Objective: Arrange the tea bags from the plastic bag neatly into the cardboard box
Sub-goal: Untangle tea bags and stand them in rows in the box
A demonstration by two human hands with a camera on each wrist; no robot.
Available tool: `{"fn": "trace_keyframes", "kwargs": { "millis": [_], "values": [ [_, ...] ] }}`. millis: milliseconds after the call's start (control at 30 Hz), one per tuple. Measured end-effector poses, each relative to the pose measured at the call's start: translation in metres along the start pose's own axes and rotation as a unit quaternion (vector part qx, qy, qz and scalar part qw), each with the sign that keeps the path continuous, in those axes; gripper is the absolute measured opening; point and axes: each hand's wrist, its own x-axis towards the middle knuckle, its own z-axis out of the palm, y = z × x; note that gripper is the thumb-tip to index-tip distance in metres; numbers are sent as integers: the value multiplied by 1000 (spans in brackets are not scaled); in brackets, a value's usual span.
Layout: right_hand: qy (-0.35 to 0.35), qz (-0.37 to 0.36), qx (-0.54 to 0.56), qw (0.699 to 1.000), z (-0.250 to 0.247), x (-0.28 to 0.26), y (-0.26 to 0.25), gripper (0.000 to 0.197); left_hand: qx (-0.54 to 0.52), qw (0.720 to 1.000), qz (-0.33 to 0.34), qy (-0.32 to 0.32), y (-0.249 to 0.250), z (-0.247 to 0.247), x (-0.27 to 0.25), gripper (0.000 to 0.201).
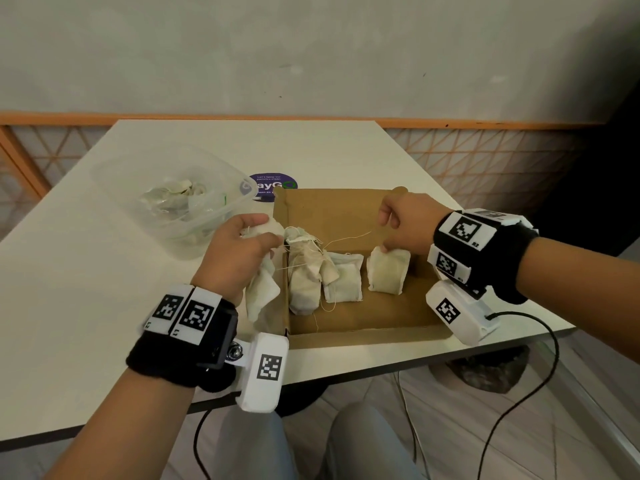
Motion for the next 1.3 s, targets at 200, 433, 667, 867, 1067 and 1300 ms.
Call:
{"fn": "trace_keyframes", "kwargs": {
  "millis": [200,433,667,867,1067,1300],
  "values": [
    [-120,-118,53,984,-9,-28,-36,14,7,999,52,5,18,6,5,23],
    [-139,-132,18,981,12,-24,-44,31,10,991,129,-19,51,6,17,16],
    [-12,-81,114,990,-10,-15,-30,19,62,983,144,-98,50,10,27,16],
    [17,-112,158,981,-16,-17,-39,12,86,977,128,-145,38,10,26,9],
    [9,-194,197,961,-38,-15,-58,15,158,952,124,-232,49,7,17,14],
    [-3,-249,88,964,-12,-45,-85,8,64,989,61,-117,43,-23,22,17]
  ]
}}
